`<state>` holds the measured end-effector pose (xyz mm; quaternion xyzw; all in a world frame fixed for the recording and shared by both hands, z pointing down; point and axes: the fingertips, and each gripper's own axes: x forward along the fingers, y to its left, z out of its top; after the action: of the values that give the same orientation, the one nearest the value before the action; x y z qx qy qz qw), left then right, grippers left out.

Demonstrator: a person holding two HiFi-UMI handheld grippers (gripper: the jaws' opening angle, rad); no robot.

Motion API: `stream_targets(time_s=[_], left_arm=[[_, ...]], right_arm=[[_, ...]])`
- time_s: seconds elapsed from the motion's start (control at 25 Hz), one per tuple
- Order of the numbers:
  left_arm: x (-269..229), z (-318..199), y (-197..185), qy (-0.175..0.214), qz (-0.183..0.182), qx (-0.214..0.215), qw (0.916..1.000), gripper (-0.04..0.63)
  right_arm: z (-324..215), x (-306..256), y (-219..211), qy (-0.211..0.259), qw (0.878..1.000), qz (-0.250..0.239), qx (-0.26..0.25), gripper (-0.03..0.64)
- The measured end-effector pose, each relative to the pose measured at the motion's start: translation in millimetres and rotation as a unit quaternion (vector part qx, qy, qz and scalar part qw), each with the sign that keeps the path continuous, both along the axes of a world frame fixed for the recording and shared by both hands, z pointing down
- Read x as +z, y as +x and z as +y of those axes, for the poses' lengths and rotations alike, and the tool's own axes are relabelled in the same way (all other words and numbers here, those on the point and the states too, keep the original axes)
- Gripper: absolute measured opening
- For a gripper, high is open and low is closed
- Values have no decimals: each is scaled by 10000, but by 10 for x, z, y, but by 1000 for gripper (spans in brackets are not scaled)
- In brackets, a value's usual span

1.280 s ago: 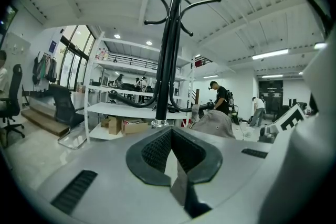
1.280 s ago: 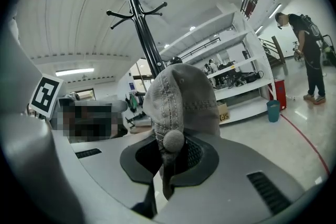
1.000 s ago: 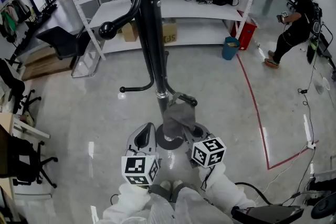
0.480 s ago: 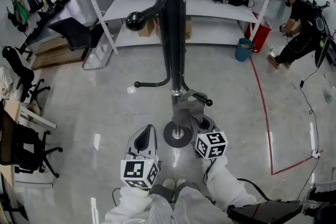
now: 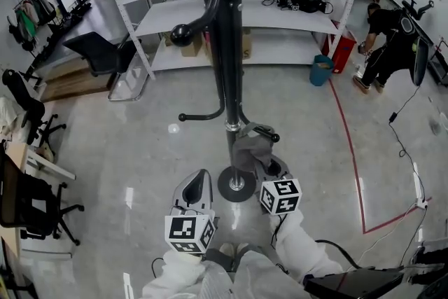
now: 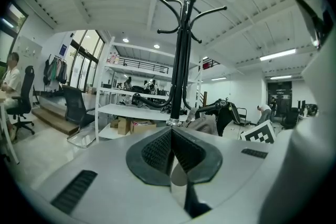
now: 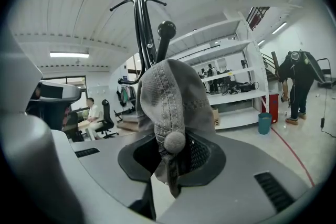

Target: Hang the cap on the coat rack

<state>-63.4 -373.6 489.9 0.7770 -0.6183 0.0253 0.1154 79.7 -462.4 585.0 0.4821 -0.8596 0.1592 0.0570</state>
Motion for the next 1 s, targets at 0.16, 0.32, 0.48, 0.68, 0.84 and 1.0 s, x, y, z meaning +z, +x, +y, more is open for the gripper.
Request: stream_targets(time_s=[0.16, 0.32, 0.48, 0.68, 0.84, 1.0], left_arm=[[-28, 27, 28, 17, 0, 77, 10000, 0], [-50, 61, 60, 68, 13, 150, 9999, 0], [-82, 115, 113, 112, 34, 249, 9996, 0], [-102, 215, 150, 138, 65, 325, 9994, 0], [-117, 305, 173, 199, -6, 393, 9990, 0], [-175, 389, 211, 234, -4, 466, 9986, 0]], right_arm=[[43, -69, 12, 85, 10000, 5, 18, 89], [115, -125, -19, 157, 9998, 62, -84, 125], [213, -176, -11, 210, 9997, 109, -79, 133], [319, -214, 63, 228, 9996, 136, 10, 176], [406, -233, 113, 247, 9995, 187, 99, 196], [511, -321, 149, 310, 9992, 174, 172, 198]])
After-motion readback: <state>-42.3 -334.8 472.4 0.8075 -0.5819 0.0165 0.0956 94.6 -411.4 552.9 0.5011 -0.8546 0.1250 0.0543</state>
